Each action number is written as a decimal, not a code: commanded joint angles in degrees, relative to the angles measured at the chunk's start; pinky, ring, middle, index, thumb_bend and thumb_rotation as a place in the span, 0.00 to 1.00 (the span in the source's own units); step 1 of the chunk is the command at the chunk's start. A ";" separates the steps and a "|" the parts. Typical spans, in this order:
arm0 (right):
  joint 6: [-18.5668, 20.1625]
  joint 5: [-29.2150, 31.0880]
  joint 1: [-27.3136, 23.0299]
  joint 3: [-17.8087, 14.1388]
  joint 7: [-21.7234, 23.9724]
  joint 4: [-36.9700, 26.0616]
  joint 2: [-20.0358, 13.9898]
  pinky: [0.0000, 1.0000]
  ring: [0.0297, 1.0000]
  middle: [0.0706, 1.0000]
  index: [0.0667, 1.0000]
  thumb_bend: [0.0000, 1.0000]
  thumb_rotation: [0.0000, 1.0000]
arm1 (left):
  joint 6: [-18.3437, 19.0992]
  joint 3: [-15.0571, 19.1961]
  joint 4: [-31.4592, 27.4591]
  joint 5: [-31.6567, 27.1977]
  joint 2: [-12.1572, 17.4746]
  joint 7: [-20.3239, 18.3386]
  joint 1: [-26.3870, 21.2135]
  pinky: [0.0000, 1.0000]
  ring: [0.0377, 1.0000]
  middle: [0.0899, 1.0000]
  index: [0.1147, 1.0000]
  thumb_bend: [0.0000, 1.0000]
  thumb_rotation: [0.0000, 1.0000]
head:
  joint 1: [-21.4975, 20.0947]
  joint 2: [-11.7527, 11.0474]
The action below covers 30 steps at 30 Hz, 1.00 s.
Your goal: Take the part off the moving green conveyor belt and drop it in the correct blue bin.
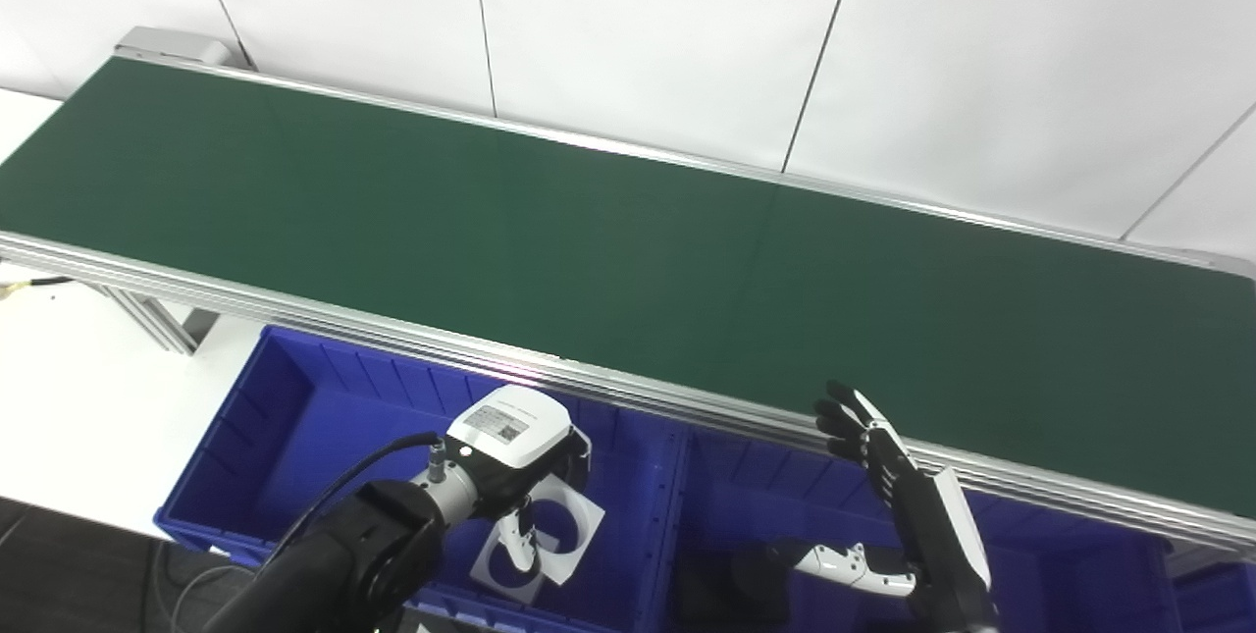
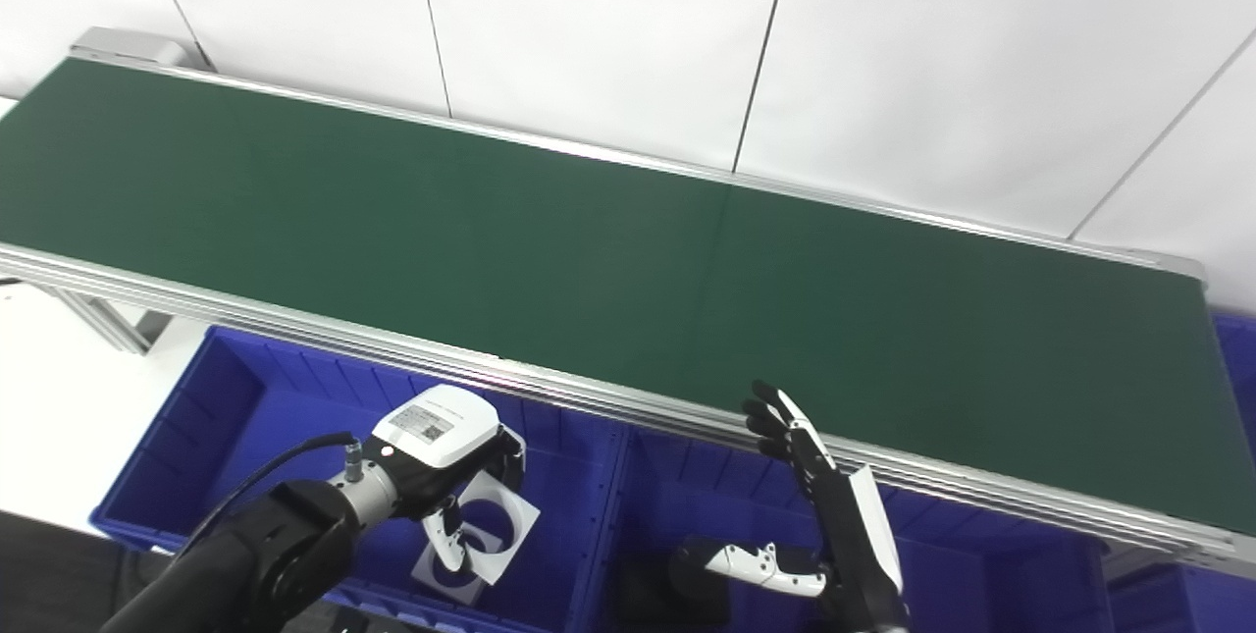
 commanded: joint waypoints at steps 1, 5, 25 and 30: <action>-0.44 0.31 -0.45 -0.17 -0.39 -2.37 0.16 0.82 0.85 0.85 0.91 0.90 0.35 | 0.20 0.08 -2.23 1.38 0.61 0.07 -0.38 0.88 0.72 0.69 0.71 0.65 0.43 | -0.03 0.04; -0.01 0.66 -0.20 -0.15 -0.17 -2.86 0.13 0.82 0.85 0.85 0.91 0.90 0.35 | -0.19 0.26 -2.81 1.85 0.94 -0.18 0.08 0.92 0.78 0.78 0.79 0.72 0.56 | -0.40 0.21; 1.25 -1.54 0.47 1.37 -0.11 -4.37 0.60 0.82 0.84 0.85 0.90 0.91 0.36 | -11.62 10.94 -3.49 -30.51 -0.05 8.96 6.56 0.69 0.72 0.75 0.80 0.86 0.48 | -13.25 0.76; 2.05 -2.24 0.38 2.00 -0.17 -4.31 1.25 0.82 0.84 0.86 0.90 0.91 0.34 | -14.06 12.75 -1.55 -39.05 -0.62 9.46 6.52 0.62 0.71 0.76 0.79 0.86 0.39 | -17.48 0.62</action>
